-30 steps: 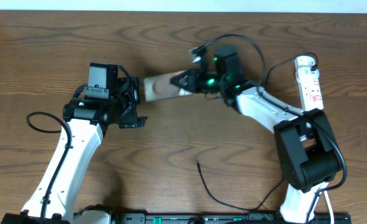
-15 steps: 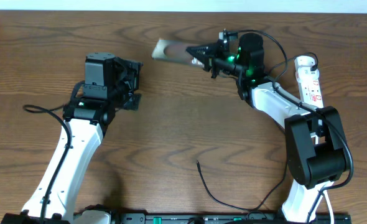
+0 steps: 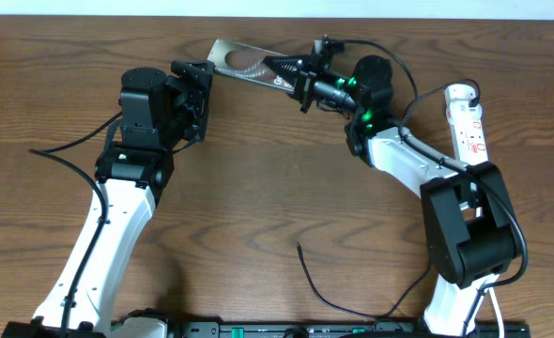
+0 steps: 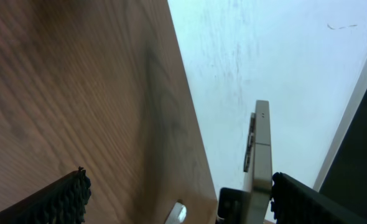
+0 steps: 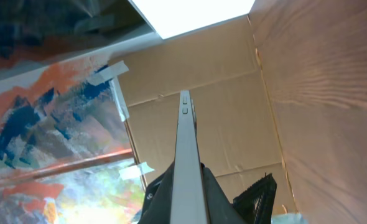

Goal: Plug charger to phone and switch on socket
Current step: 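Release the left gripper and rotate the phone with the right gripper, then grasp the phone's top end with the left gripper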

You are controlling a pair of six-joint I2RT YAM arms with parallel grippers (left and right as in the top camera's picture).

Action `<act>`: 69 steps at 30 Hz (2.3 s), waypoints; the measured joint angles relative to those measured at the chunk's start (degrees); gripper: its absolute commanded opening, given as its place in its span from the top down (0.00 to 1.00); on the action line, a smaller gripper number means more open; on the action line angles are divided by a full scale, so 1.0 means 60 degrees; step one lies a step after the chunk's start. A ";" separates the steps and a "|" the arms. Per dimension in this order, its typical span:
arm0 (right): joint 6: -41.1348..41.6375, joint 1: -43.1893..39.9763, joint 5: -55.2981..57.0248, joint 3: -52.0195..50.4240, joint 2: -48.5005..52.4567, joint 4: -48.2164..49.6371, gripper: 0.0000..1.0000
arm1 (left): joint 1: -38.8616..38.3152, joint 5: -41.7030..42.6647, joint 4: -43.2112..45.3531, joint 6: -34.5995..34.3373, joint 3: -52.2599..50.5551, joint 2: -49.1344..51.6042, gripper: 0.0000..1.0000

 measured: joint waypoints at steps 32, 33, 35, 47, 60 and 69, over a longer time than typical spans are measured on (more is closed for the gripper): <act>0.0667 0.1217 0.0583 0.0000 0.0000 0.1264 0.98 | 0.0055 0.0306 0.1807 0.0845 0.0000 -0.0015 0.30; 0.0670 0.1217 0.0583 0.0000 0.0000 0.1264 0.98 | 0.0076 0.0328 0.1821 0.0867 0.0000 -0.0015 0.36; 0.0670 0.1217 0.0565 0.0000 0.0000 0.1264 0.98 | 0.0157 0.0415 0.1829 0.0914 0.0000 -0.0015 0.47; 0.0838 0.1224 0.0488 0.0000 0.0000 0.1268 0.98 | 0.0415 0.0539 0.1861 0.0940 0.0000 -0.0015 0.60; 0.0896 0.1333 0.0838 0.0000 0.0007 0.1235 0.98 | 0.0466 0.0579 0.2073 0.0954 0.0000 0.0193 0.79; 0.0896 0.1333 0.1086 0.0000 0.0047 0.1260 0.98 | 0.0484 0.0940 0.2849 0.0936 0.0000 0.0459 0.80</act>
